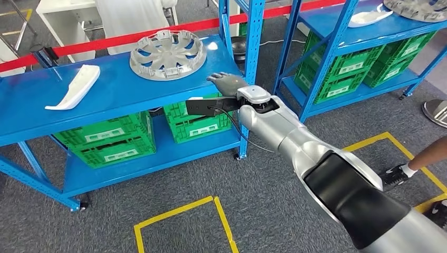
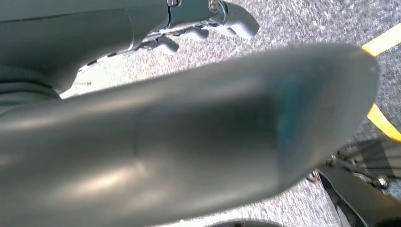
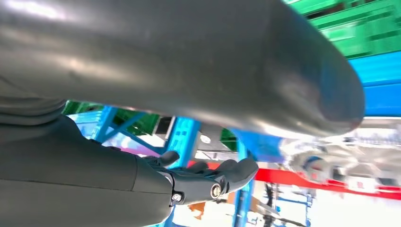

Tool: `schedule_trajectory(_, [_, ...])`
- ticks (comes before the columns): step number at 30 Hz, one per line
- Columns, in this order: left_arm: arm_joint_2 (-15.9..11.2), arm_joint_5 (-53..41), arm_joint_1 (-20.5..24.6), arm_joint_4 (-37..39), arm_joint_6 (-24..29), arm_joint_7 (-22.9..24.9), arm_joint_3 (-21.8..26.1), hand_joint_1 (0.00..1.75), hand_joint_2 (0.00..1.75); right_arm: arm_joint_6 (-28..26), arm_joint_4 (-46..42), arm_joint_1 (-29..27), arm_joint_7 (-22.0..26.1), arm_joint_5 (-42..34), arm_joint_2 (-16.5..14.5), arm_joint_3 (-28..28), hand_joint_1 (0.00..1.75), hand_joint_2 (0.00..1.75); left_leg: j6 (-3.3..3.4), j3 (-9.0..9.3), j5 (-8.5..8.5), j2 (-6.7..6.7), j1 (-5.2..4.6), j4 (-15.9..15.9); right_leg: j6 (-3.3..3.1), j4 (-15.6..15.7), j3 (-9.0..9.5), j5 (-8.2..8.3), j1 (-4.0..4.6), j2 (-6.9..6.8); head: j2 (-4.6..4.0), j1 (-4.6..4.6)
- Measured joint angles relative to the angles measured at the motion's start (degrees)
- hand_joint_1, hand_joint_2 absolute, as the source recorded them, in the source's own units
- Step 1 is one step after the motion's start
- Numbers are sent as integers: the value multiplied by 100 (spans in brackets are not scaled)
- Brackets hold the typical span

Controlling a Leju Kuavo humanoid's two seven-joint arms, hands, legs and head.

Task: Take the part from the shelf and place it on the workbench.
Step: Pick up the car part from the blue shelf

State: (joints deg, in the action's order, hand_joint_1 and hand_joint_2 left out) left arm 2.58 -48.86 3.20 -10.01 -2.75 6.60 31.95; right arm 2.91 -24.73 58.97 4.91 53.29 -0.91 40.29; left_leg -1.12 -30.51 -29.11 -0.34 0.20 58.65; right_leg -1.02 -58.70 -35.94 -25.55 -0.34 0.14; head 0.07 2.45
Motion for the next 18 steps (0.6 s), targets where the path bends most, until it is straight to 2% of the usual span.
schedule_trajectory(1, [1, -1, -4, 0, -1, -3, 4, 0, 0, -9, -5, 0, -7, -4, -3, 6, 0, 0, -24, -61, 15, 2, 3, 145, -42, 11, 42, -14, -9, 6, 0, -3])
schedule_trajectory(2, [3, -2, -2, 0, -1, -6, 10, 0, 0, -21, -10, 2, -10, -8, -9, 11, 0, 0, -46, -195, 1, 4, 8, 379, -78, 22, 89, -35, -18, 9, 0, -7])
schedule_trajectory(3, [5, -2, 4, 0, -2, -7, 17, 0, 0, -33, -14, 0, -10, -11, -15, 15, 0, 0, -70, -403, -65, 7, 16, 714, -107, 32, 136, -67, -24, 11, 0, -13])
schedule_trajectory(5, [11, -5, 8, 0, -5, -9, 29, 0, 0, -60, -15, -32, -11, -16, -20, 24, 0, 0, -114, -885, -332, 7, 26, 1423, -138, 35, 229, -155, -20, 12, 0, -21])
schedule_trajectory(6, [11, -6, 3, 1, -6, -9, 33, 0, 0, -70, -15, -58, -12, -19, -21, 28, 0, 0, -125, -1075, -439, 7, 29, 1638, -143, 35, 286, -205, -17, 14, 0, -20])
schedule_trajectory(7, [10, -8, -6, 1, -7, -8, 36, 0, 0, -77, -15, -80, -13, -22, -22, 33, 0, 0, -122, -1178, -443, 7, 28, 1666, -142, 35, 352, -258, -15, 16, 0, -20])
schedule_trajectory(8, [10, -9, -12, 2, -8, -8, 38, 0, 0, -82, -15, -93, -14, -25, -26, 38, 0, 0, -110, -1178, -312, 8, 28, 1483, -138, 35, 427, -314, -14, 19, 0, -21])
schedule_trajectory(9, [8, -10, -17, 2, -9, -8, 39, 0, 0, -85, -17, -98, -14, -26, -32, 40, 0, 0, -92, -1093, -67, 9, 28, 1131, -129, 35, 506, -373, -14, 21, 0, -21])
schedule_trajectory(10, [7, -11, -20, 2, -9, -8, 39, 0, 0, -88, -19, -98, -15, -26, -40, 43, 0, 0, -68, -972, 251, 13, 27, 696, -113, 36, 571, -433, -14, 22, 0, -23])
schedule_trajectory(11, [5, -11, -18, 2, -9, -9, 40, 0, 0, -90, -21, -98, -16, -26, -50, 44, 0, 0, -43, -871, 456, 19, 17, 334, -88, 36, 627, -487, -8, 25, 0, -29])
schedule_trajectory(12, [5, -13, -14, 2, -10, -9, 40, 0, 0, -91, -24, -98, -22, -23, -60, 45, 0, 0, -14, -797, 576, 23, 3, 100, -53, 45, 659, -534, -2, 29, 0, -33])
schedule_trajectory(13, [7, -14, -12, 2, -10, -9, 40, 0, 0, -93, -26, -101, -32, -17, -69, 48, 0, 0, 25, -764, 620, 23, -8, -16, -14, 38, 682, -557, 3, 33, 0, -37])
schedule_trajectory(14, [10, -15, -10, 2, -11, -7, 40, 0, 0, -95, -29, -102, -43, -12, -77, 52, 0, 0, 65, -740, 571, 23, -18, -31, 24, 39, 712, -566, 11, 37, 0, -39])
schedule_trajectory(16, [21, -18, -13, 1, -11, -7, 40, 0, 0, -97, -38, -99, -63, -3, -85, 59, 0, 0, 148, -640, 584, 13, -2, -69, 85, -76, 694, -563, 7, 29, 0, -33])
schedule_trajectory(17, [24, -23, -12, 1, -11, -6, 41, 0, 0, -93, -41, -87, -66, -3, -87, 62, 0, 0, 181, -587, 564, 10, 5, -80, 106, -256, 595, -576, 5, 23, 0, -25])
schedule_trajectory(18, [26, -30, -9, 0, -11, -7, 42, 0, 0, -86, -43, -76, -67, -2, -91, 66, 0, 0, 208, -543, 537, 5, 11, -90, 129, -552, 411, -628, -3, 17, 0, -18])
